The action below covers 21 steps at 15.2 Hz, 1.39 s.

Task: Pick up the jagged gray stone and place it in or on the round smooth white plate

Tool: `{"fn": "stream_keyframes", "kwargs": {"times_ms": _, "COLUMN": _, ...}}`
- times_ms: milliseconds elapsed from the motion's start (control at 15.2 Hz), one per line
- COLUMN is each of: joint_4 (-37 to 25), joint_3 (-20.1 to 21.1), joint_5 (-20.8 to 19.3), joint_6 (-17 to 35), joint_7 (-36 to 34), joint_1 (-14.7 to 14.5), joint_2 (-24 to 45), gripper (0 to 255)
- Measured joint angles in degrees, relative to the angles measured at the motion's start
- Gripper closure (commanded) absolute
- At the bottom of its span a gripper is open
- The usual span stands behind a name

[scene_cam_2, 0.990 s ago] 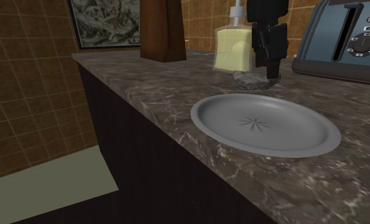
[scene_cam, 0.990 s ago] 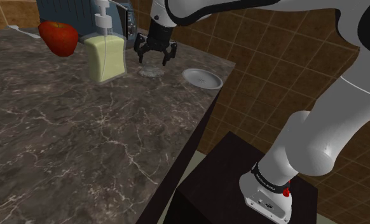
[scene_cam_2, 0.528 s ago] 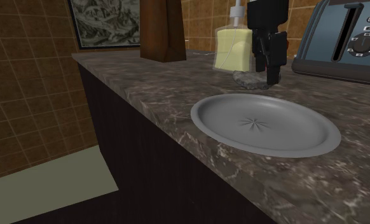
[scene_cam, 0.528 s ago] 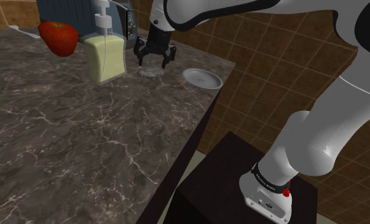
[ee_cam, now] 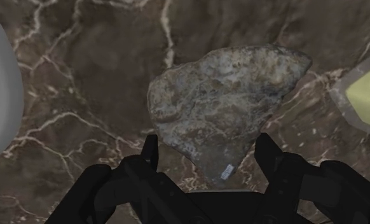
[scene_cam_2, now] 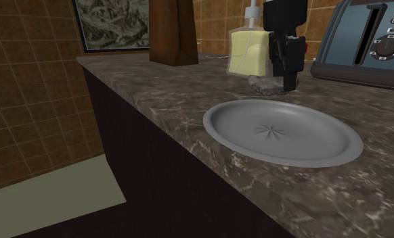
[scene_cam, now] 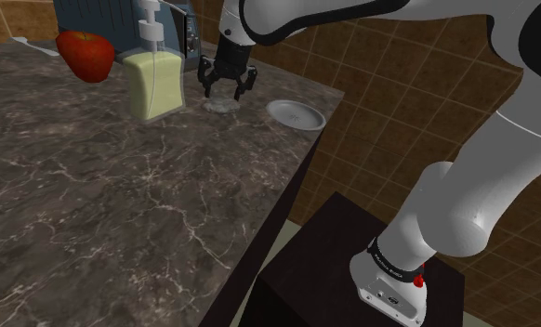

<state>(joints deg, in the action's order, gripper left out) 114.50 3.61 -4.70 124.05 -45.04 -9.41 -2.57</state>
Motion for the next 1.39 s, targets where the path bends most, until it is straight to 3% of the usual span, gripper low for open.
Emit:
{"fn": "stream_keyframes", "kwargs": {"times_ms": 462, "joint_4": -1.17, "joint_3": -0.01, "joint_5": 0.11, "joint_6": -1.49, "joint_7": 0.2, "joint_1": 0.0, "joint_2": -0.3, "gripper": 255}}
{"fn": "stream_keyframes", "kwargs": {"times_ms": 1386, "joint_4": -11.22, "joint_3": 0.06, "joint_5": 0.57, "joint_6": -12.28, "joint_7": 0.97, "joint_1": -0.08, "joint_2": -1.1, "gripper": 255}}
